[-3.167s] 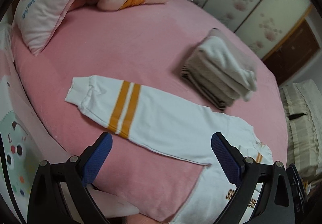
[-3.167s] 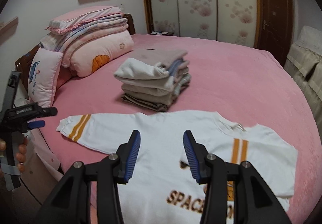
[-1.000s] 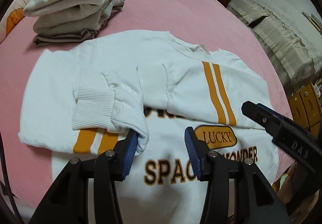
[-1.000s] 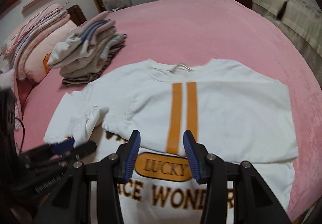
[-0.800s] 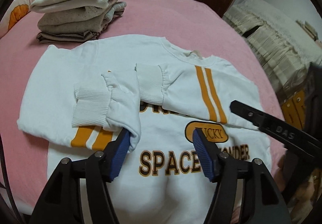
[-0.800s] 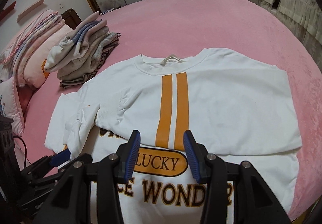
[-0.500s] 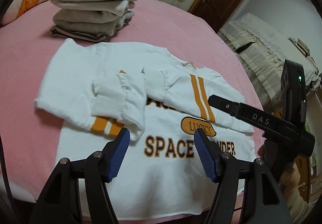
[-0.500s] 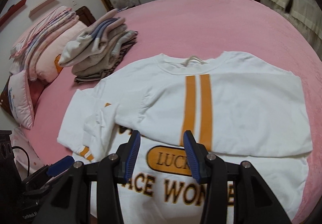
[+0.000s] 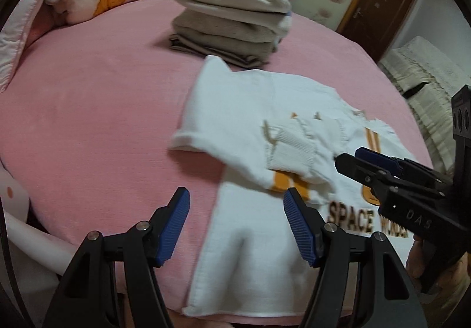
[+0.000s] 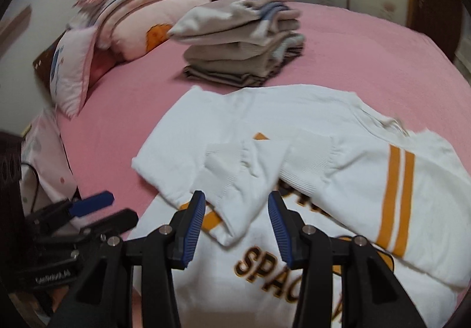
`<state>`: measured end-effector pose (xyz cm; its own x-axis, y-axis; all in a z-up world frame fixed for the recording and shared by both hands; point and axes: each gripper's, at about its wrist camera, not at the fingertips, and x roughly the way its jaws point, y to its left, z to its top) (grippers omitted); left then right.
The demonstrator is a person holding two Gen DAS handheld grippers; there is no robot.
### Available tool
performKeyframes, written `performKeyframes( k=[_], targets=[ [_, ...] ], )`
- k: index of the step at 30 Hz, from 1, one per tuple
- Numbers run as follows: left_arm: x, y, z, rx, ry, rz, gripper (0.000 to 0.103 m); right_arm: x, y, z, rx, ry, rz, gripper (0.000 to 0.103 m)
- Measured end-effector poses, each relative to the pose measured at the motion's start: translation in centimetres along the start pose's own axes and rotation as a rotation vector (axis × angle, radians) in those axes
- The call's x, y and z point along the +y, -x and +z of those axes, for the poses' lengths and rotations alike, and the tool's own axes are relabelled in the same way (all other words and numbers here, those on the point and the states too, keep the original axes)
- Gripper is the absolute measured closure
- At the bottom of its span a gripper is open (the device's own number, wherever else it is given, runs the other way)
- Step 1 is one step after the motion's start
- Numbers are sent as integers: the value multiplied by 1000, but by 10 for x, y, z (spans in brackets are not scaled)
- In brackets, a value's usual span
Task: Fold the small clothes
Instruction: 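Grasp the crossed sleeve cuff with the right tool and lift it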
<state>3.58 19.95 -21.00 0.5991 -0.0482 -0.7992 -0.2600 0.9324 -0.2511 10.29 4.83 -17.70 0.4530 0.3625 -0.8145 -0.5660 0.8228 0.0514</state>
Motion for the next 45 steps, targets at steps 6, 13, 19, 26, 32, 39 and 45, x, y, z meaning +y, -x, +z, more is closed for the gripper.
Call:
performKeyframes(
  k=[6,13,19,26,32,39,45],
  targets=[
    [23,-8,-2,19,68,-7,38,30,-30,-1,40,208,-98,58],
    [40,-21,-7,62,145,-32,38,48,-52,-10,72,365,-180,58],
    [45,-24,-9,84,163,-41,38,58,-74,-17,109,464,-252,52],
    [41,-28,-8,100,149,-31,38,38,-73,-3,121,340,-192,77],
    [27,-31,-1,96,96,-25,38,7,-19,35,-25,155,-102,97],
    [11,-44,13,84,82,-31,38,-45,69,75,-293,-27,-73,97],
    [-5,-61,14,92,52,-48,38,-106,88,53,-378,-148,-198,97]
  ],
)
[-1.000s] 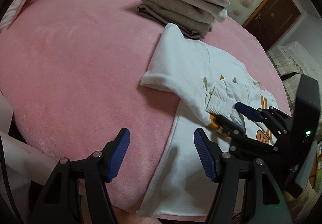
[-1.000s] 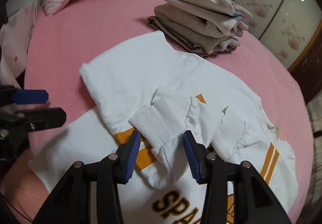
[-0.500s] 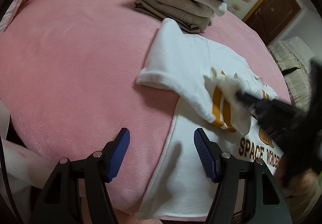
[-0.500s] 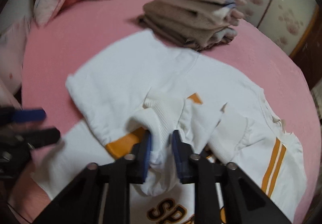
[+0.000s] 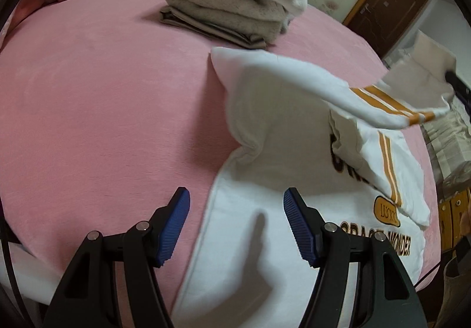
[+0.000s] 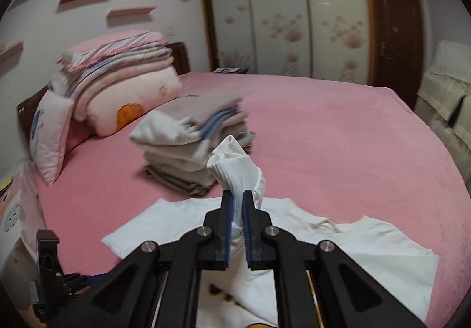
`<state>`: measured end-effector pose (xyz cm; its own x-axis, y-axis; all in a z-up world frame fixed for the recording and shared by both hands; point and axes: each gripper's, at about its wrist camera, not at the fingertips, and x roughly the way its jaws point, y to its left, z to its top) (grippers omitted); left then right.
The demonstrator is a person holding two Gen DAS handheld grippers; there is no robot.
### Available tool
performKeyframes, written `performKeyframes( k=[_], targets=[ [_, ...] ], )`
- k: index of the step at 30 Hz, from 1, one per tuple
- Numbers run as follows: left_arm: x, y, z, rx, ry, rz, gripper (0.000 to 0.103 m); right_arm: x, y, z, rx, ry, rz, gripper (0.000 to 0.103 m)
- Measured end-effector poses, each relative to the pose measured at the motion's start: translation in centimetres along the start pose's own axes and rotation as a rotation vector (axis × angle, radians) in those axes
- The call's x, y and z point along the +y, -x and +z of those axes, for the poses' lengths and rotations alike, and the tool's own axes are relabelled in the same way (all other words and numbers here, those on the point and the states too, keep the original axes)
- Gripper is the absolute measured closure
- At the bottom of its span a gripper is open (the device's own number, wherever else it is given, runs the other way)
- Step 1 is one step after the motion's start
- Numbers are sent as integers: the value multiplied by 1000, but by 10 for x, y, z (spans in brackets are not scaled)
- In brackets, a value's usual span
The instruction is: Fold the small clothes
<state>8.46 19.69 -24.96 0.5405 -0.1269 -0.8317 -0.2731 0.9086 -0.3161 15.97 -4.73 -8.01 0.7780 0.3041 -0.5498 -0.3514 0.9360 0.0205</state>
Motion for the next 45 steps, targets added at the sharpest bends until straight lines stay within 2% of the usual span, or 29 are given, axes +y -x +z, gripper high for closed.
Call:
performKeyframes(
  k=[2,4,7,8,9,10,13,18,19,20,21,22,25,28,29,30,31,33,36,38,41,45],
  targets=[
    [-4,-7,-1,12,-11,-1,38,-24,-1,-12,4,-46,-53,97],
    [-10,-14,0,18,-25,10,38,-53,-10,-31,44,-105,-118,96],
    [-15,-21,3,16,-37,35,38,-92,-29,-69,200,-228,-173,93],
    [-16,-23,4,14,-33,40,38,-107,-34,-85,269,-294,-174,92],
    [-17,-24,6,10,-26,44,38,-116,-35,-95,301,-338,-168,91],
    [-17,-26,8,5,-17,49,38,-121,-32,-103,311,-363,-166,91],
    [-19,-31,16,-18,2,70,38,-137,-23,-117,316,-435,-151,82],
    [-25,-42,32,-74,-11,147,39,-148,-19,-115,295,-498,-100,76],
    [-26,-45,35,-78,-15,164,45,-151,-16,-116,291,-512,-87,73],
    [-26,-47,37,-79,-12,177,51,-157,-15,-115,287,-531,-75,64],
    [-25,-50,39,-73,-8,187,64,-160,-17,-115,287,-547,-77,60],
    [-23,-51,40,-66,4,184,73,-164,-17,-116,288,-557,-85,59],
    [-16,-48,41,-82,48,145,86,-174,-26,-118,294,-610,-64,59],
    [-10,-41,40,-115,95,112,88,-176,-37,-120,303,-638,-25,60],
    [-8,-39,40,-123,113,101,89,-175,-40,-120,313,-632,-18,70],
    [-4,-37,40,-135,142,85,89,-171,-44,-119,327,-610,-10,97],
    [-2,-35,38,-142,163,73,89,-166,-44,-118,327,-587,-9,96],
    [6,-35,37,-144,214,43,89,-159,-30,-112,259,-542,-32,96],
    [18,-40,34,-129,295,-6,89,-163,-6,-113,168,-562,-54,97],
    [24,-43,30,-128,350,-40,89,-170,-4,-125,188,-600,-69,96],
    [32,-44,24,-131,421,-78,87,-172,-16,-148,284,-620,-90,96],
    [36,-41,19,-135,443,-108,82,-171,-15,-159,288,-657,-87,94]
  ],
)
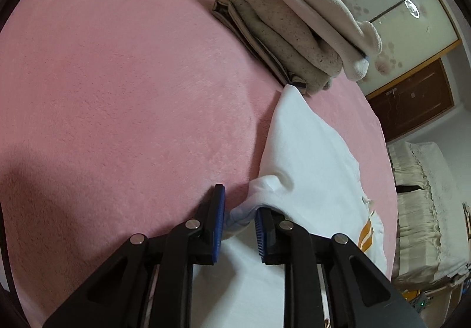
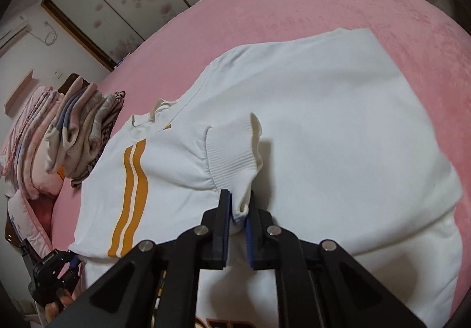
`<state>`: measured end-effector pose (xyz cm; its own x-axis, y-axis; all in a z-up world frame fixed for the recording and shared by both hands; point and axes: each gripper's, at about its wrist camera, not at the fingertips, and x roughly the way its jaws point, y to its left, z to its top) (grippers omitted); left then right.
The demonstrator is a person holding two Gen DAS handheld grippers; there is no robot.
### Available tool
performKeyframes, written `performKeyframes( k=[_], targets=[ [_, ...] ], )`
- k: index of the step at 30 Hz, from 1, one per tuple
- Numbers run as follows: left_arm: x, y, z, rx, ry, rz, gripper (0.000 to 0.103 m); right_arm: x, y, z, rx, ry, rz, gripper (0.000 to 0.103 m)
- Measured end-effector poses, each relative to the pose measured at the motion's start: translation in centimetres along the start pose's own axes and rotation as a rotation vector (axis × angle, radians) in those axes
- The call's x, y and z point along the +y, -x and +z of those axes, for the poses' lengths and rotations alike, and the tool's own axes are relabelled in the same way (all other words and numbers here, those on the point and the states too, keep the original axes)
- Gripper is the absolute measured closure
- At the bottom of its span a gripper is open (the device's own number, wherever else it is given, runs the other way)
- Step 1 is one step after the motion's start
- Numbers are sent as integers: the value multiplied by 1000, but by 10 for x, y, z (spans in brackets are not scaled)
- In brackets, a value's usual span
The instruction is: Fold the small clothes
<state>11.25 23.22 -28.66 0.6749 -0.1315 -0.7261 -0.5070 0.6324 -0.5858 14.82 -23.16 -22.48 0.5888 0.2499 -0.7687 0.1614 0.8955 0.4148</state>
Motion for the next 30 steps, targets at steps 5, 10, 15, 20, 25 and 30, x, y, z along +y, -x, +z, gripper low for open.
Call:
performKeyframes(
  k=[5,10,15,20,25,30],
  targets=[
    [-2,13,0,14,-61,28,71,-3,5,4,30,-9,2,88],
    [-10,36,0,20,-162,73,70,1,15,5,16,8,-37,82],
    [-25,66,10,-57,-229,97,70,5,30,7,-27,51,-78,81],
    [-47,61,20,-45,-299,92,70,16,38,8,-57,109,-78,81],
    [-87,28,8,35,-405,38,70,31,41,9,-77,162,-63,81],
    [-103,-10,-6,132,-446,-1,72,40,40,8,-76,205,-55,81]
  ],
)
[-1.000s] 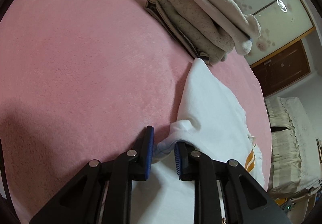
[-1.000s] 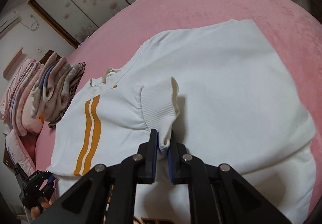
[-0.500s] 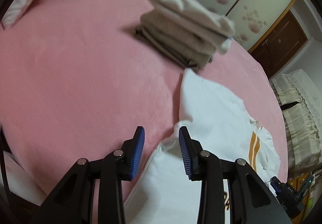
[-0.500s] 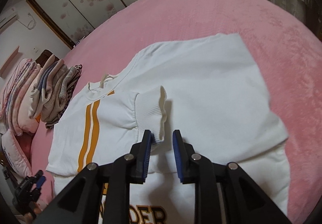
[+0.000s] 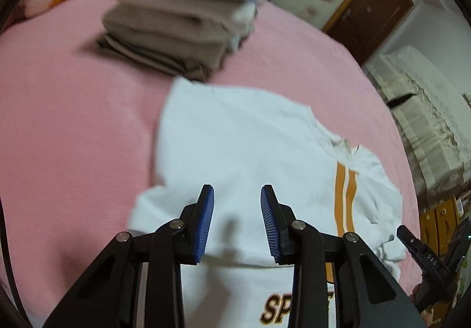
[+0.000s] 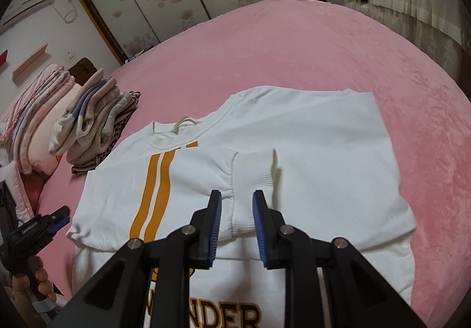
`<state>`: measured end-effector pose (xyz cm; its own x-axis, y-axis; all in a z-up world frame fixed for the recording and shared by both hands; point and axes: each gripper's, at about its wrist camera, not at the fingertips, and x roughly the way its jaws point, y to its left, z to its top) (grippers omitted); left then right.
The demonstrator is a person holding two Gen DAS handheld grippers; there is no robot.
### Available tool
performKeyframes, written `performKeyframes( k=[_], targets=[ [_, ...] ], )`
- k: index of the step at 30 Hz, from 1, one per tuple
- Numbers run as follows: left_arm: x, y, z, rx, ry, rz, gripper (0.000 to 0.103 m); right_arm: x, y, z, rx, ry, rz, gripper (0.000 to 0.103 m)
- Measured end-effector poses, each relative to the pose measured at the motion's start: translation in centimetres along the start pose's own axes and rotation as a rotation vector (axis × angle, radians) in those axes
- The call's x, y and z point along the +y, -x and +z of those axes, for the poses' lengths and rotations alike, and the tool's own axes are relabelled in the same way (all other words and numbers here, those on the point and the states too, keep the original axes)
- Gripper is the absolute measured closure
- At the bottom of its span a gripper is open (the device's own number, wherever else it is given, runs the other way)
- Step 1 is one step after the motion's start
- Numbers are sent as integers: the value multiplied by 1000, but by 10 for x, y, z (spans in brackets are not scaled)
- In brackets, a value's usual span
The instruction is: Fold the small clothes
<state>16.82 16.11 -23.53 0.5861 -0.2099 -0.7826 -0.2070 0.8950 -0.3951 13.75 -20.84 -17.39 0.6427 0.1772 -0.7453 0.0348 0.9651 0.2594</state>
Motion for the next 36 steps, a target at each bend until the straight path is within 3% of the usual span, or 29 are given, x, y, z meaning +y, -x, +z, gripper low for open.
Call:
performKeyframes(
  k=[3,7,16,20,25,29,30,33,36],
  targets=[
    [15,-23,-3,52,38,40,75,3,-7,-1,18,11,12,81],
    [54,-33,-7,81,151,6,99,4,-16,-1,37,29,19,81],
    [68,-26,-12,52,155,-35,101,-8,-42,-6,84,41,-42,81],
    [73,-23,-12,42,173,-37,101,-17,-39,-10,76,61,-112,81],
    [69,-13,-13,34,151,-9,101,-31,-25,-12,72,12,-100,81],
    [60,7,-10,-1,117,24,92,-34,-6,-14,53,7,-104,81],
    [59,14,-9,-14,109,43,82,-35,1,-14,48,8,-105,81],
    [64,40,-6,-70,121,80,64,-34,18,-16,41,23,-108,81],
    [73,63,-5,-99,141,118,59,-34,36,-20,36,40,-104,81]
  ],
)
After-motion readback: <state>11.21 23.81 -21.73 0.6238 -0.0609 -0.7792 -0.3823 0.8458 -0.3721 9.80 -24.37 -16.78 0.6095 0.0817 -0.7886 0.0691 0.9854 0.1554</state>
